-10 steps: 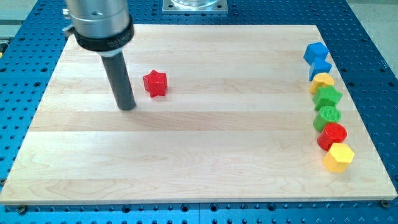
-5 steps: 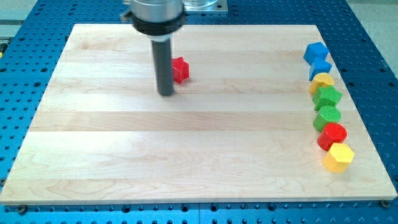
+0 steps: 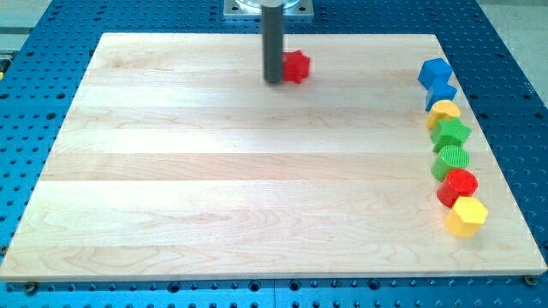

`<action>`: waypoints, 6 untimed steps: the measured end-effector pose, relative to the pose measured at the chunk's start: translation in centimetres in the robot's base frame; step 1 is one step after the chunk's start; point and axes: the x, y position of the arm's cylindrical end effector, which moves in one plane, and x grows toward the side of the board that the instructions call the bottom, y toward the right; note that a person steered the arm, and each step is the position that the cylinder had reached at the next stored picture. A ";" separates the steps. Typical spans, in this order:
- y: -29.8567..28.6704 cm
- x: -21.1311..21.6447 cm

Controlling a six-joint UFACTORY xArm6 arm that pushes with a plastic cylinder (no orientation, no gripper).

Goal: Move the red star at the top left side of the cube

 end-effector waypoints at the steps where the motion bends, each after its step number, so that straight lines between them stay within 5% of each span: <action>1: 3.8 -1.5; 2: -0.6 -3.6; 5: 15.2 -3.7; 6: 9.8 -3.8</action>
